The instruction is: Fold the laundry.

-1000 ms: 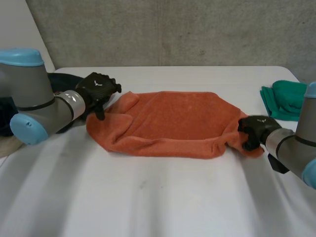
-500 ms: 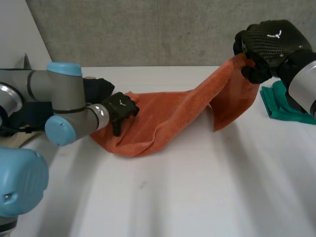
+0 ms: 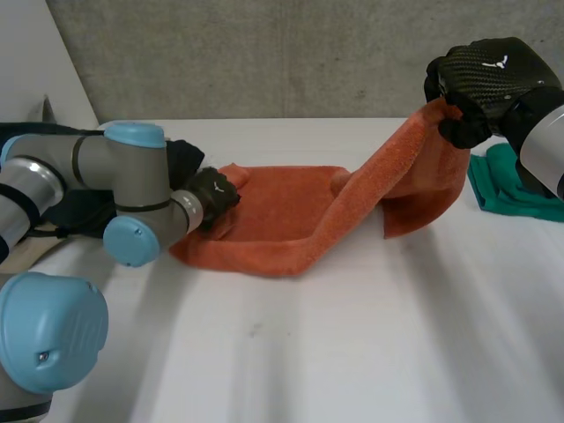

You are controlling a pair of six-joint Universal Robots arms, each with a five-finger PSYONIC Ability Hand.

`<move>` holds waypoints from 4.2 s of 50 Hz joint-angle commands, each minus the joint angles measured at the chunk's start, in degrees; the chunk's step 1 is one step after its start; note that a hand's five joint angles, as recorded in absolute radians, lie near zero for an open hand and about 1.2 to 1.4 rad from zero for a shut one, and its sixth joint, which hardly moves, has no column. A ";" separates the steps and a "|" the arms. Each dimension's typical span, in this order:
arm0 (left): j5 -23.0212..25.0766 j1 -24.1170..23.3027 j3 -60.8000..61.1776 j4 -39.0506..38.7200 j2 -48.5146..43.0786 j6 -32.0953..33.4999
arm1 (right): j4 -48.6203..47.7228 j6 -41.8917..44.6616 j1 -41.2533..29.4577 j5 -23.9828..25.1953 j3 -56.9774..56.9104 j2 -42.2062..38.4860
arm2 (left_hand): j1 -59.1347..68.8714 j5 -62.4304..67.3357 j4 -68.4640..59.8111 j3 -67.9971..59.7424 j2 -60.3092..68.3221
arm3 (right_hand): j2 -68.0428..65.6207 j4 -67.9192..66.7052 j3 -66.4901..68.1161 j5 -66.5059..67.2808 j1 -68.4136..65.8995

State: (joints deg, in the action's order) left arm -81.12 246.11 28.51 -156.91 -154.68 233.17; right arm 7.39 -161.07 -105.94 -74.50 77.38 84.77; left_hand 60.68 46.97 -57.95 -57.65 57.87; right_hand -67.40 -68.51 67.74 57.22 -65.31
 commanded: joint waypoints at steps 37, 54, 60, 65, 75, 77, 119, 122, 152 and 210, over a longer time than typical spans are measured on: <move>-3.61 12.29 63.25 -5.67 45.79 -10.63 | 20.23 36.63 13.31 -1.61 2.16 -15.68 | 19.32 23.03 -22.05 -22.35 22.13 | -12.60 -11.49 12.26 12.78 -14.69; -6.95 9.56 53.95 -16.94 33.30 -14.15 | -0.97 21.85 6.36 -7.86 0.33 -21.49 | 19.32 23.03 -22.05 -22.35 22.13 | -12.60 -11.49 12.26 12.78 -14.69; -10.11 8.68 35.32 -23.35 34.17 -17.30 | -15.54 20.80 5.75 -11.98 -13.02 -24.92 | 19.32 23.03 -22.05 -22.35 22.13 | -12.60 -11.49 12.26 12.78 -14.69; -10.90 8.33 20.13 -33.62 37.87 -27.04 | -35.20 12.82 5.92 -15.59 -20.07 -24.48 | 19.32 23.03 -22.05 -22.35 22.13 | -12.60 -11.49 12.26 12.78 -14.69; -16.26 7.10 13.94 -33.38 36.38 -36.91 | -46.60 7.35 6.01 -13.84 -19.37 -21.58 | 19.32 23.03 -22.05 -22.35 22.13 | -12.60 -11.49 12.26 12.78 -14.69; -16.79 6.93 15.60 -32.59 35.77 -37.70 | -44.67 6.91 6.27 -12.96 -18.85 -21.58 | 19.32 23.03 -22.05 -22.35 22.13 | -12.60 -11.49 12.26 12.78 -14.69; -12.84 7.36 57.53 -28.98 34.97 -21.80 | -22.51 12.98 13.04 -0.30 12.27 -25.71 | -36.51 -32.80 33.78 33.48 -33.70 | -12.60 -11.49 12.26 12.78 -14.69; -12.23 7.36 58.15 -29.51 36.28 -21.10 | -22.42 12.80 12.78 -0.21 12.71 -25.54 | -36.51 -32.80 33.78 33.48 -33.70 | -12.60 -11.49 12.26 12.78 -14.69; 3.85 10.00 50.87 -30.39 30.50 -8.89 | -22.16 13.76 12.86 -0.47 13.24 -25.45 | -32.81 -29.09 30.08 29.77 -30.00 | -12.60 -11.49 12.26 12.78 -14.69; -10.29 5.78 20.38 0.02 30.67 -14.06 | 8.09 39.00 12.25 -11.11 -10.73 -22.46 | 19.32 23.03 -22.05 -22.35 22.13 | -12.60 -11.49 12.26 12.78 -14.69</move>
State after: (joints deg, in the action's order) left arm -89.36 253.12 66.40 -156.40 -120.41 221.30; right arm 20.27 -117.69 -90.92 -82.80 79.20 65.56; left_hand 66.17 56.81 -68.60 -68.18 68.42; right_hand -67.40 -68.53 68.06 58.21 -65.28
